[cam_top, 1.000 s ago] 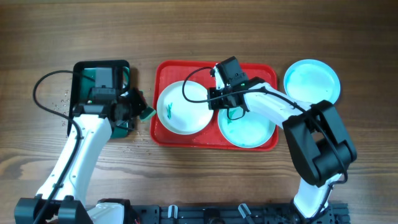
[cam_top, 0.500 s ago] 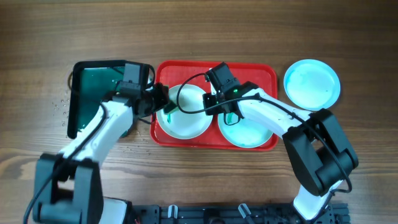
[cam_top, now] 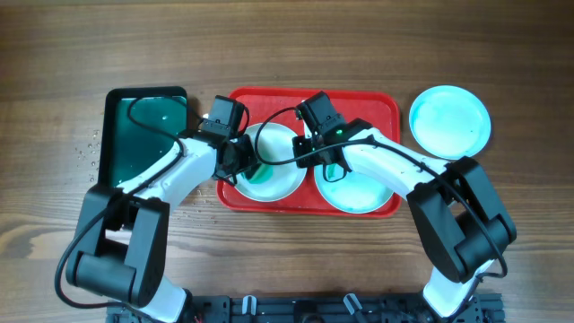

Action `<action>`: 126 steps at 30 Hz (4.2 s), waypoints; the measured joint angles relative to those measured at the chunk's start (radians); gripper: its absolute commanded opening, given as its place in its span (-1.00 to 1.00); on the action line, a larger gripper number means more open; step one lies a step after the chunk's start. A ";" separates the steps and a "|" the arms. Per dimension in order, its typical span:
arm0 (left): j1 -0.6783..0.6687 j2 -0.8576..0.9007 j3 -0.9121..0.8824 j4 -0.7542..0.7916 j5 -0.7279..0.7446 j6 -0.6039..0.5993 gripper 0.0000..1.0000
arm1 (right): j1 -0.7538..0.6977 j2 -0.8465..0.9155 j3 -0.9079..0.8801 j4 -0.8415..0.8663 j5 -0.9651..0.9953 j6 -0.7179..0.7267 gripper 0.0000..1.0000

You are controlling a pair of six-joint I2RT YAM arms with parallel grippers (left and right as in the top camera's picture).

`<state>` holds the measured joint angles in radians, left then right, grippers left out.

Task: Clean dirty plates on tray and stack at the side
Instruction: 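Scrub the white plate with the sponge held by the left gripper, then lift the white plate with the right gripper and stack it on the blue plate, then grasp the remaining blue plate's rim with the right gripper and drag it left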

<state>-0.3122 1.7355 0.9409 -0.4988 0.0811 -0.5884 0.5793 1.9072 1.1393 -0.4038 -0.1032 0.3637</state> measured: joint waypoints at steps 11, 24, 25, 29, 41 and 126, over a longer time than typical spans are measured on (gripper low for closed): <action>0.008 -0.081 0.015 -0.012 -0.016 0.001 -0.92 | 0.004 0.000 0.000 0.000 0.007 0.002 -0.91; -0.039 0.035 0.056 -0.077 -0.006 0.000 -0.92 | 0.002 0.000 -0.004 -0.003 0.016 0.002 -0.91; -0.039 0.022 0.056 -0.109 -0.077 0.000 -0.92 | 0.002 0.000 -0.004 -0.003 0.016 0.002 -0.91; -0.039 -0.066 0.032 -0.165 -0.230 0.001 -0.92 | 0.007 0.000 -0.004 0.001 0.000 0.002 -0.91; 0.473 -0.697 0.025 -0.396 -0.175 -0.076 -0.92 | 0.072 -0.223 0.177 -0.113 0.310 -0.171 -0.91; 0.619 -0.612 0.023 -0.447 -0.052 -0.084 -0.92 | -0.346 -0.217 -0.200 -0.281 -0.053 0.029 -0.58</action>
<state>0.3069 1.1240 0.9638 -0.9463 0.0292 -0.6720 0.2333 1.6901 0.9398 -0.6849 -0.1558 0.3927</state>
